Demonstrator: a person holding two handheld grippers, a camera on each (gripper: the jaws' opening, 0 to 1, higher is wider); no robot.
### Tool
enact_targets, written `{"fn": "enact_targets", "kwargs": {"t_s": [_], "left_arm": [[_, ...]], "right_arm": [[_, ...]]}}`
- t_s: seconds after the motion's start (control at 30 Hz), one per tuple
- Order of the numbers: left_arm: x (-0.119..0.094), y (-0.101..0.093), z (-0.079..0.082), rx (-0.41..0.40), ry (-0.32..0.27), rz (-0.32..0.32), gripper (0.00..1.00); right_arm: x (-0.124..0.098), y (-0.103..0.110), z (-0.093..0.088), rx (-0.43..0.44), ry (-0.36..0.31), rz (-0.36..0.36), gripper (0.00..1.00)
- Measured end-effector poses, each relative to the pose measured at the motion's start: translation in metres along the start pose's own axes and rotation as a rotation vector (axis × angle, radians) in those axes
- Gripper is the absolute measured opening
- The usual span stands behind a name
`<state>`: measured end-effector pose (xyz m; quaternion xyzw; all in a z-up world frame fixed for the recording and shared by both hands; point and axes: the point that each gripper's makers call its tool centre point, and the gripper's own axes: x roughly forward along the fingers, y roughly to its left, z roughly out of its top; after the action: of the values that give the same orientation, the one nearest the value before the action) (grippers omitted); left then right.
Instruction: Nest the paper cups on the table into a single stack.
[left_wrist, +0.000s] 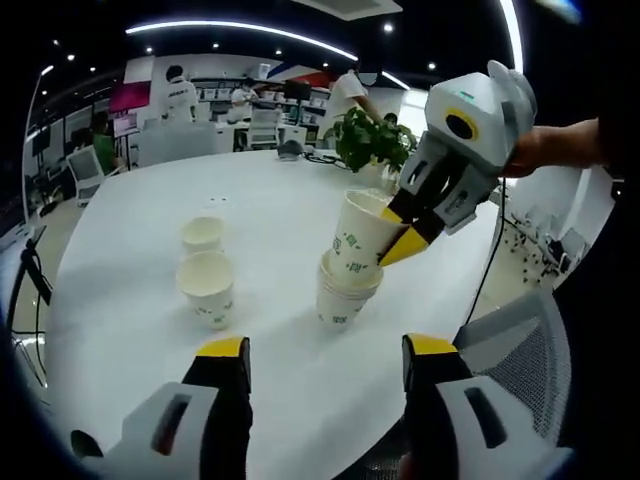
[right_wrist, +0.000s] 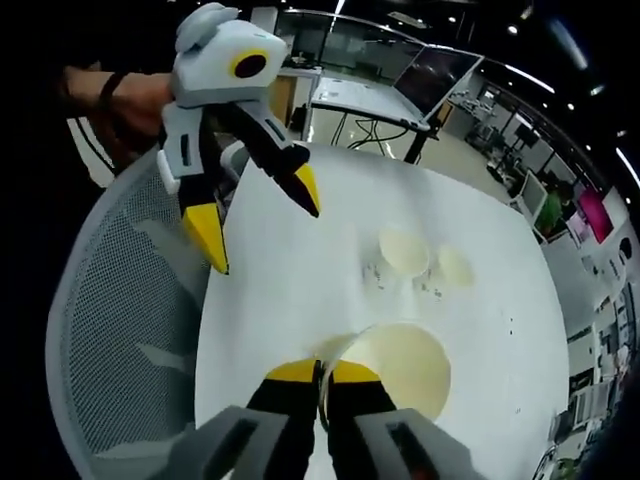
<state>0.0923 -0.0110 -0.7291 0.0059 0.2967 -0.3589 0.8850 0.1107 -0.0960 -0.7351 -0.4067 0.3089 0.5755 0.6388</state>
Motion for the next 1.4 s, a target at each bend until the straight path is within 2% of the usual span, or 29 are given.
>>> {"fn": "enact_targets", "kwargs": {"t_s": [0.37,0.83,1.0,1.17,1.4], "left_arm": [[0.001,0.001,-0.003,-0.001,0.006,0.001,0.59],[-0.001,0.001,-0.004,-0.002,0.007,0.007,0.59],[-0.001,0.001,-0.003,-0.004,0.005,0.009,0.59],[-0.003,0.005,-0.003,-0.006,0.004,0.016,0.59],[-0.006,0.004,-0.005,-0.005,0.007,0.016,0.60]], "right_arm": [[0.008,0.001,-0.004,0.005,0.006,0.005,0.00],[0.002,0.000,0.003,0.023,-0.018,-0.003,0.05],[0.002,-0.005,0.004,0.057,-0.033,-0.013,0.10],[-0.002,-0.015,0.012,0.130,-0.084,-0.024,0.18],[0.000,-0.034,0.021,0.156,-0.120,-0.049,0.29]]}}
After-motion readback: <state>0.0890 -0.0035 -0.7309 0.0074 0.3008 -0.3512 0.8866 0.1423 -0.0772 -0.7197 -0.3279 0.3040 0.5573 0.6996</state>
